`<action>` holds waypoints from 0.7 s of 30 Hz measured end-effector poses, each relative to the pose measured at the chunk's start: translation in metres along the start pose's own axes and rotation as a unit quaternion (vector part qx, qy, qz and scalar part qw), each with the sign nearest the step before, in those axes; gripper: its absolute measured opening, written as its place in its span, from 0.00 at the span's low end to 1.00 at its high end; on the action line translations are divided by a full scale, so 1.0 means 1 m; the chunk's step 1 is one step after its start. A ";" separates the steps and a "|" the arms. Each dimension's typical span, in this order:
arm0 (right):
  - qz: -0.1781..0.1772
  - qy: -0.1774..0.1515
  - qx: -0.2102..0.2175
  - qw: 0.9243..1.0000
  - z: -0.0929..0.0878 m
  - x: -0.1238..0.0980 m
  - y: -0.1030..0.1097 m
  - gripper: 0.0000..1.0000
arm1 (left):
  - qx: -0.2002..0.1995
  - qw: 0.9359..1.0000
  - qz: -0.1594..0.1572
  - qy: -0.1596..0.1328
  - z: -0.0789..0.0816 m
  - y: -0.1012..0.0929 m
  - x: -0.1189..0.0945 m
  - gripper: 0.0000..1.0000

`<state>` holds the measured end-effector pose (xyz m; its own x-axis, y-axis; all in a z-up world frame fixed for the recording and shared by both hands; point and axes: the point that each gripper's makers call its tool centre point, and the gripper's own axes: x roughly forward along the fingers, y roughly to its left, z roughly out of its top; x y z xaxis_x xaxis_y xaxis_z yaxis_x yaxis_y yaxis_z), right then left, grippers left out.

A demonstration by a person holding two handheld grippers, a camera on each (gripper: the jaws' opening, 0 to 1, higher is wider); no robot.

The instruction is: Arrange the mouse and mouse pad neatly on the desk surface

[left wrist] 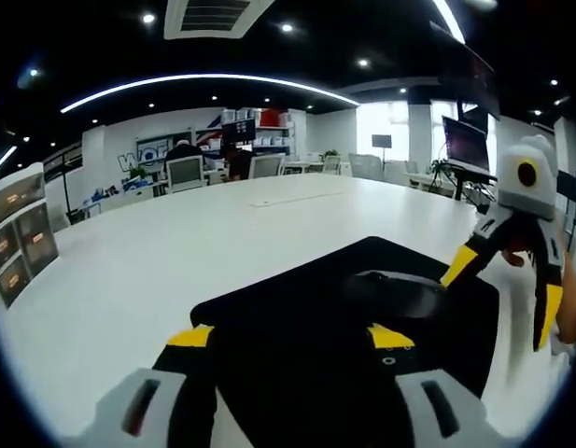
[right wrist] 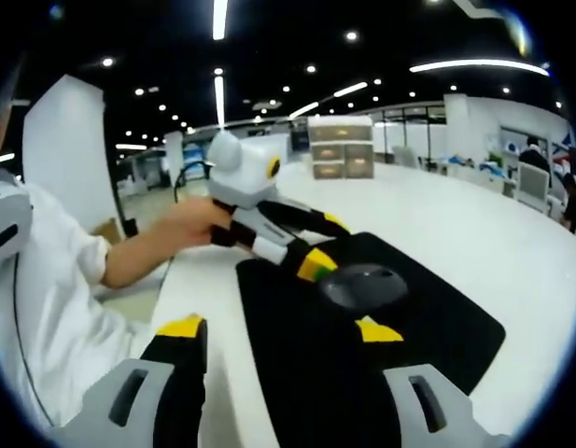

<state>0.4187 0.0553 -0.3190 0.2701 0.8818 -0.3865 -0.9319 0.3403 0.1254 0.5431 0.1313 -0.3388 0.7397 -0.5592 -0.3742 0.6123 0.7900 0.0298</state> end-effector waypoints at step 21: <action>-0.058 -0.057 -0.048 0.996 0.037 -0.035 -0.011 0.60 | 0.004 0.997 -0.024 -0.071 0.048 0.015 -0.056 0.67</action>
<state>0.4280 0.0324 -0.2728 0.3972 0.8718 -0.2869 -0.9105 0.4134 -0.0044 0.5243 0.1627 -0.2726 0.7412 -0.6270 -0.2398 0.6499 0.7597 0.0223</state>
